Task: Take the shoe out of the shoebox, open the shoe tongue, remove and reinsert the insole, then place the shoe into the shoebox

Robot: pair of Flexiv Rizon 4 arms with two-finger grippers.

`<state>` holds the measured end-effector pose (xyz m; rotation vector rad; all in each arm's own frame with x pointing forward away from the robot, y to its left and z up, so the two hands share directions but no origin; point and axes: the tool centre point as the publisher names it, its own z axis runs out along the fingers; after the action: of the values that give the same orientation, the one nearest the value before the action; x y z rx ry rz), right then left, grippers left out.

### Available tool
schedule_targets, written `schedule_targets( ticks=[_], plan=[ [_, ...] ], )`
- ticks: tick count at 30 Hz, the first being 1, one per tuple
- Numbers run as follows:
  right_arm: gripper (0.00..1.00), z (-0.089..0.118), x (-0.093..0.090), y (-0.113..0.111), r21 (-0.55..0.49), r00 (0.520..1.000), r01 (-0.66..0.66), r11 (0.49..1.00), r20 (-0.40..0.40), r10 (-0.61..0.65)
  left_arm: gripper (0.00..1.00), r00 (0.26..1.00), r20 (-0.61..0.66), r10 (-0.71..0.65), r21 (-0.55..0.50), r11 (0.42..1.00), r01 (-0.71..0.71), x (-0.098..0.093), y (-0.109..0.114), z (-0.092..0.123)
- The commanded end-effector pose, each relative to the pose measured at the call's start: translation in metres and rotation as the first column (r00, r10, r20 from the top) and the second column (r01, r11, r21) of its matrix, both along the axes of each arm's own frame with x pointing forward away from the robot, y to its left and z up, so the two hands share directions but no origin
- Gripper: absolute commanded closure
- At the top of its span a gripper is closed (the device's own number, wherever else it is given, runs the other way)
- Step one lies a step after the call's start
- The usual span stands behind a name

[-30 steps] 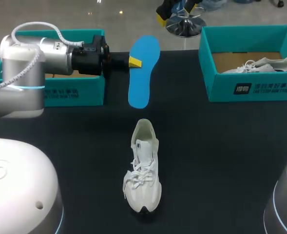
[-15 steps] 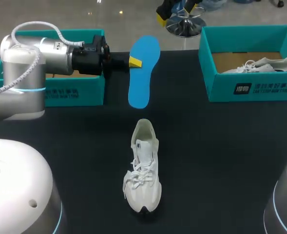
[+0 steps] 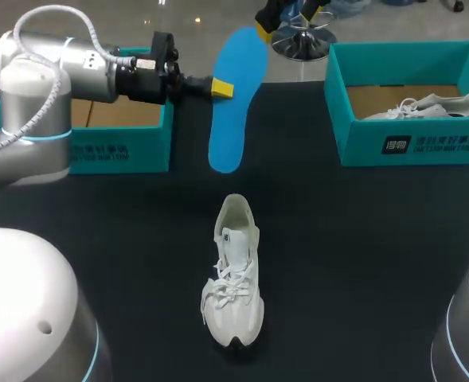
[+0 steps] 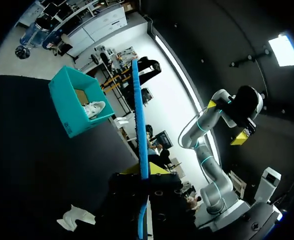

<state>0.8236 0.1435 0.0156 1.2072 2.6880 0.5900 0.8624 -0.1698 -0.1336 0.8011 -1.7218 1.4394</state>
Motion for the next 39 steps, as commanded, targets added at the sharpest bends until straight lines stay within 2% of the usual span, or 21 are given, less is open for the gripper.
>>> schedule_targets(
  ticks=[1, 7, 15, 19, 20, 39],
  plan=[
    [0.0, 0.0, 0.001, 0.001, -0.001, 1.0, 0.002, 1.0, -0.001, -0.002, 1.0, 0.834, 0.55, -0.044, 0.017, 0.999, 0.041, -0.013, 0.008, -0.003],
    [0.0, 0.0, 0.001, 0.001, -0.001, 1.0, 0.002, 1.0, -0.001, -0.002, 1.0, 0.731, 0.682, 0.0, -0.017, 1.0, 0.015, -0.028, 0.01, -0.002],
    [0.0, 0.0, 0.001, 0.001, -0.001, 1.0, 0.002, 1.0, -0.001, -0.002, 1.0, 0.677, 0.729, 0.095, -0.083, 0.995, -0.051, -0.037, 0.014, 0.002],
    [0.0, 0.0, 0.001, 0.001, -0.001, 1.0, 0.002, 1.0, -0.001, -0.002, 1.0, 0.701, 0.706, 0.097, -0.064, 0.995, -0.073, -0.039, 0.018, -0.007],
    [0.0, 0.0, 0.001, 0.001, -0.001, 1.0, 0.002, 1.0, -0.001, -0.002, 1.0, 0.732, 0.675, 0.093, -0.067, 0.996, -0.065, -0.039, 0.018, -0.01],
    [0.0, 0.0, 0.001, 0.001, -0.001, 1.0, 0.002, 1.0, -0.001, -0.002, 1.0, 0.732, 0.675, 0.093, -0.067, 0.996, -0.065, -0.039, 0.018, -0.01]
  ],
)
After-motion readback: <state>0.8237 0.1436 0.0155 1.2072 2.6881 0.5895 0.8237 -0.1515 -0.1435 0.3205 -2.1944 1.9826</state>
